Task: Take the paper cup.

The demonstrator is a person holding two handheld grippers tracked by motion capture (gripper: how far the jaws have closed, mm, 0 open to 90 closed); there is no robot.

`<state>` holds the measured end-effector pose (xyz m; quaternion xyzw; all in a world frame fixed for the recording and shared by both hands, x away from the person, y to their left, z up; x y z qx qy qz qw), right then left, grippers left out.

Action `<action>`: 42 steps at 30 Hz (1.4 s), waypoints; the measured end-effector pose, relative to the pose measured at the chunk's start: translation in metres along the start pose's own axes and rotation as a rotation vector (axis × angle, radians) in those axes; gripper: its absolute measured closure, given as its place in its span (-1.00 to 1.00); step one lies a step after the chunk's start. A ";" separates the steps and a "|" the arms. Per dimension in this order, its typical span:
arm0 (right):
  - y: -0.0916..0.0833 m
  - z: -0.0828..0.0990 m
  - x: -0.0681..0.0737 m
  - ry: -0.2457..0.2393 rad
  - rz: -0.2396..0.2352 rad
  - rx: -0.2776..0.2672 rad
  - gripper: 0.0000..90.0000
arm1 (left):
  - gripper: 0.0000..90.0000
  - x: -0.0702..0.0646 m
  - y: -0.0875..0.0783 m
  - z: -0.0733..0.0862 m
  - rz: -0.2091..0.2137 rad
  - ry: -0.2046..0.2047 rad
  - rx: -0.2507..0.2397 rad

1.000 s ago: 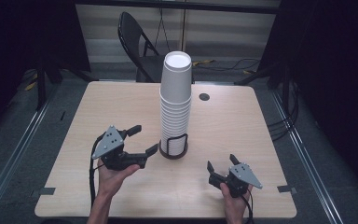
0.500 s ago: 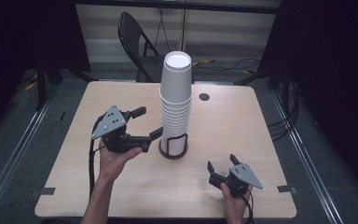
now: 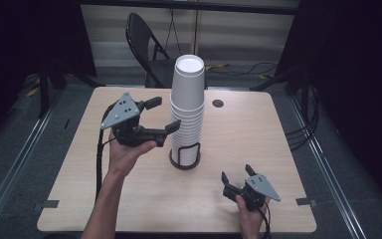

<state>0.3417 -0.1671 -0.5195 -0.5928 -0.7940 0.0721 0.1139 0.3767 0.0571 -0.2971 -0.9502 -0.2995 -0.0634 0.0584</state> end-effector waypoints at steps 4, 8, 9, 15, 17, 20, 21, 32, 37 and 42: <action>0.000 0.000 0.000 -0.001 -0.002 0.000 -0.70 | -0.65 0.005 0.007 -0.005 0.002 0.009 0.009; 0.000 0.000 0.000 0.005 0.000 0.003 -0.70 | -0.65 0.010 0.008 -0.010 0.015 -0.020 0.002; 0.000 0.000 0.000 0.005 0.000 0.003 -0.70 | -0.65 0.010 0.009 -0.011 0.019 -0.022 -0.006; 0.001 0.000 0.000 0.002 0.002 0.001 -0.70 | -0.66 0.019 0.017 -0.020 0.020 -0.017 0.003; 0.000 0.000 0.000 0.002 0.001 0.003 -0.70 | -0.66 0.020 0.019 -0.022 0.018 -0.007 0.017; 0.000 0.000 0.000 0.001 -0.001 -0.005 -0.70 | -0.65 0.020 0.022 -0.025 0.014 0.009 0.017; -0.001 0.000 0.000 0.001 -0.001 -0.005 -0.70 | -0.65 0.020 0.024 -0.027 0.018 0.014 0.015; -0.001 0.000 0.000 0.000 -0.003 -0.007 -0.70 | -0.66 0.027 0.046 -0.031 0.037 0.002 0.019; -0.001 0.000 0.001 0.005 -0.010 -0.008 -0.70 | -0.68 0.031 0.059 -0.027 0.054 -0.020 0.030; -0.001 0.000 0.001 0.003 -0.010 -0.009 -0.70 | -0.76 0.028 0.068 -0.024 0.059 -0.011 0.048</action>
Point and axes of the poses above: each handheld gripper's, and its own axes: y roughly forward along the jaws, z roughly out of its underside, x roughly to its left, the point moved 10 cm from there along y, roughly forward along the jaws, and after that the axes turned 5 degrees about y, right-handed, at the moved point
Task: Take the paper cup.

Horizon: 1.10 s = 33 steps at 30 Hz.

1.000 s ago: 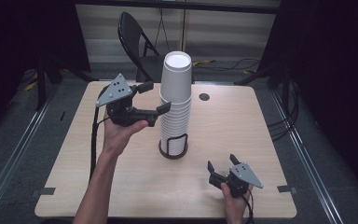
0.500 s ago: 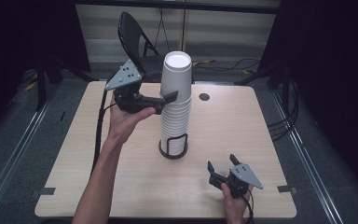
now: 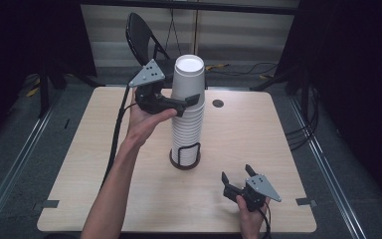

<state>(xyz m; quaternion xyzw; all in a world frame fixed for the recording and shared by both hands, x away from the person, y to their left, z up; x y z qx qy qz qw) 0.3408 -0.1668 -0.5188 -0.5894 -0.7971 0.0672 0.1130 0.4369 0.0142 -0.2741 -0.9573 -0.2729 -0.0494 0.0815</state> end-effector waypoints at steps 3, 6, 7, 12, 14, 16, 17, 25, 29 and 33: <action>0.000 0.000 0.000 0.002 -0.002 0.001 -0.70 | -0.77 0.002 0.006 0.002 0.006 -0.011 0.013; 0.000 0.000 0.000 0.001 -0.002 0.001 -0.70 | -0.78 0.002 0.007 0.002 0.005 -0.011 0.018; 0.000 0.000 0.000 0.001 -0.001 0.001 -0.70 | -0.79 0.002 0.008 0.002 0.007 -0.011 0.017; 0.000 0.000 0.000 0.000 0.001 0.000 -0.70 | -0.79 0.002 0.014 0.006 0.003 -0.005 0.049; 0.000 0.000 0.000 -0.002 0.000 0.000 -0.70 | -0.78 0.002 0.015 0.006 0.002 -0.009 0.049; 0.000 0.000 0.000 -0.001 -0.001 0.000 -0.70 | -0.76 0.002 0.014 0.005 -0.004 -0.007 0.052; 0.000 0.000 0.000 0.003 -0.002 0.002 -0.70 | -0.75 0.002 0.014 0.004 -0.007 0.006 0.054; 0.000 0.000 0.000 0.007 -0.001 -0.004 -0.70 | -0.74 0.002 0.012 -0.005 -0.008 -0.001 0.026; 0.000 0.000 0.000 0.007 -0.002 -0.004 -0.70 | -0.73 0.002 0.010 -0.009 -0.015 0.012 0.024; -0.001 0.000 -0.001 0.009 -0.002 -0.004 -0.70 | -0.73 0.004 0.009 -0.013 -0.025 0.017 0.008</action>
Point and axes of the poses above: each handheld gripper's, and its own axes: y roughly forward along the jaws, z roughly out of its underside, x roughly to its left, the point moved 10 cm from there along y, roughly forward along the jaws, and after that the axes turned 5 degrees about y, right-handed, at the moved point
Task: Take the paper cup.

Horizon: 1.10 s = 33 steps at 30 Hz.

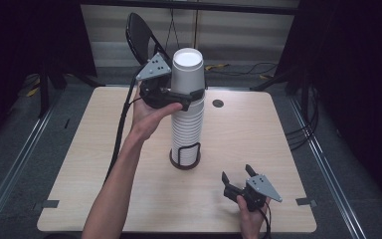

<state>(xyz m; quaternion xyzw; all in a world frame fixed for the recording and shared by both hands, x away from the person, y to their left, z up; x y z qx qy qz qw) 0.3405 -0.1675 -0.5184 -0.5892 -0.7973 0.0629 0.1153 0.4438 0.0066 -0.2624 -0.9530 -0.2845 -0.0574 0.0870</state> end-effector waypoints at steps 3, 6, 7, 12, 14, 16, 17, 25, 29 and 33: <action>0.000 0.000 0.000 0.000 0.000 0.000 -0.70 | -0.73 0.000 0.000 -0.001 0.005 -0.009 -0.007; 0.000 0.000 0.000 -0.001 0.000 0.001 -0.70 | -0.73 0.001 0.001 -0.001 0.011 -0.014 -0.003; 0.000 0.000 0.000 -0.001 0.000 0.001 -0.70 | -0.73 0.001 0.001 -0.001 0.011 -0.014 -0.003; 0.000 0.000 0.000 -0.001 -0.002 -0.003 -0.70 | -0.73 0.002 -0.002 -0.008 0.006 -0.003 -0.031; 0.000 0.000 0.000 -0.001 -0.001 -0.004 -0.70 | -0.73 0.003 -0.004 -0.010 -0.007 0.007 -0.039; 0.000 0.000 0.000 -0.001 -0.001 -0.004 -0.70 | -0.73 0.002 -0.004 -0.014 -0.009 0.016 -0.049; 0.000 0.000 0.000 -0.001 -0.001 -0.004 -0.70 | -0.73 0.002 -0.005 -0.015 -0.005 0.012 -0.053; -0.001 0.000 0.000 0.007 -0.006 -0.005 -0.70 | -0.72 0.003 -0.008 -0.027 -0.021 0.008 -0.091; 0.000 0.000 0.000 0.006 -0.005 -0.003 -0.70 | -0.72 0.007 -0.012 -0.034 -0.040 -0.002 -0.120; 0.000 0.000 0.000 0.005 -0.006 -0.002 -0.70 | -0.71 0.009 -0.017 -0.042 -0.047 -0.012 -0.143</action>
Point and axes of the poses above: each handheld gripper's, and its own axes: y roughly forward along the jaws, z roughly out of its underside, x roughly to its left, the point moved 10 cm from there along y, roughly forward along the jaws, and after that the axes turned 5 degrees about y, right-handed, at the moved point
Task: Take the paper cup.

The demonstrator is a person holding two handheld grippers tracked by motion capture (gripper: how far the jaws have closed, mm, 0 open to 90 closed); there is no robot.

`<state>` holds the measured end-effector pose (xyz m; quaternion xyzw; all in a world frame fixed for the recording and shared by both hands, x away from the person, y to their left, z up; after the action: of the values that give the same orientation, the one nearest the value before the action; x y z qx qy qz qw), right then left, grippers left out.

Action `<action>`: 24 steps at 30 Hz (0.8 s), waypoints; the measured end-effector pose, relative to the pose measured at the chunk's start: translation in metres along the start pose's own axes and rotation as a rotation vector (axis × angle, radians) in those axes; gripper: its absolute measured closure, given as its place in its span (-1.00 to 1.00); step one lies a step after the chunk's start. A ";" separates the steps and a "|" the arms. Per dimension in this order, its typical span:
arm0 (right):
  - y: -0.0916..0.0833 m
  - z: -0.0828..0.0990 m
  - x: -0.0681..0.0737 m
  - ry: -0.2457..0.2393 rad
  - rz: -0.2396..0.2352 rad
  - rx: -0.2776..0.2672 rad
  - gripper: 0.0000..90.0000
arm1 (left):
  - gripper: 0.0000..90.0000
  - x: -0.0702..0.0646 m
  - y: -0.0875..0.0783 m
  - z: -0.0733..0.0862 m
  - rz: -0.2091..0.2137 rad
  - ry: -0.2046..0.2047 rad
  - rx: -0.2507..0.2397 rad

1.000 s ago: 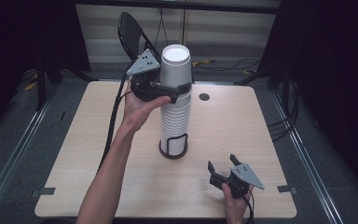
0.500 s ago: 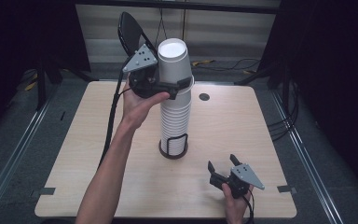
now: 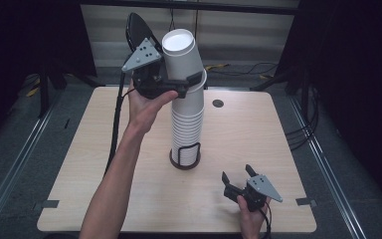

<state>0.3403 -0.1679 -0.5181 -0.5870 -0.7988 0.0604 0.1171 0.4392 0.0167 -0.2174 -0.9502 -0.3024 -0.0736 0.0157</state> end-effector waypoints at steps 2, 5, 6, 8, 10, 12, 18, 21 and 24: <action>0.000 0.000 0.000 0.000 -0.001 0.001 -0.70 | -0.71 0.000 -0.002 -0.004 -0.002 -0.001 -0.011; 0.000 0.000 0.000 0.001 0.001 0.000 -0.70 | -0.71 -0.001 -0.005 -0.012 0.009 -0.005 -0.033; 0.000 0.000 0.000 0.003 0.001 0.000 -0.70 | -0.71 -0.001 -0.006 -0.014 0.009 0.004 -0.040; 0.000 0.000 0.000 0.001 0.002 0.000 -0.70 | -0.71 -0.002 -0.008 -0.017 0.007 0.015 -0.040; 0.000 0.000 0.000 0.002 0.002 0.001 -0.70 | -0.71 -0.002 -0.010 -0.020 0.011 0.012 -0.045; 0.000 0.000 0.000 0.002 0.002 0.002 -0.70 | -0.71 -0.001 -0.013 -0.022 0.009 0.008 -0.048; 0.000 0.000 0.000 0.003 0.002 0.000 -0.70 | -0.71 0.005 -0.022 -0.023 -0.001 -0.007 -0.048; 0.000 0.000 0.000 0.002 0.002 0.001 -0.70 | -0.71 0.010 -0.031 -0.023 -0.011 -0.016 -0.055; 0.000 0.000 0.000 0.001 0.001 0.001 -0.70 | -0.72 0.012 -0.035 -0.022 -0.012 -0.019 -0.057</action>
<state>0.3406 -0.1678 -0.5183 -0.5875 -0.7983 0.0605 0.1179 0.4260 0.0507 -0.1939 -0.9491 -0.3060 -0.0732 -0.0148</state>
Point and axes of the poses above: each handheld gripper's, and its own axes: y roughly forward along the jaws, z roughly out of its underside, x roughly to its left, the point moved 10 cm from there along y, roughly forward along the jaws, and after that the axes turned 5 degrees about y, right-handed, at the moved point
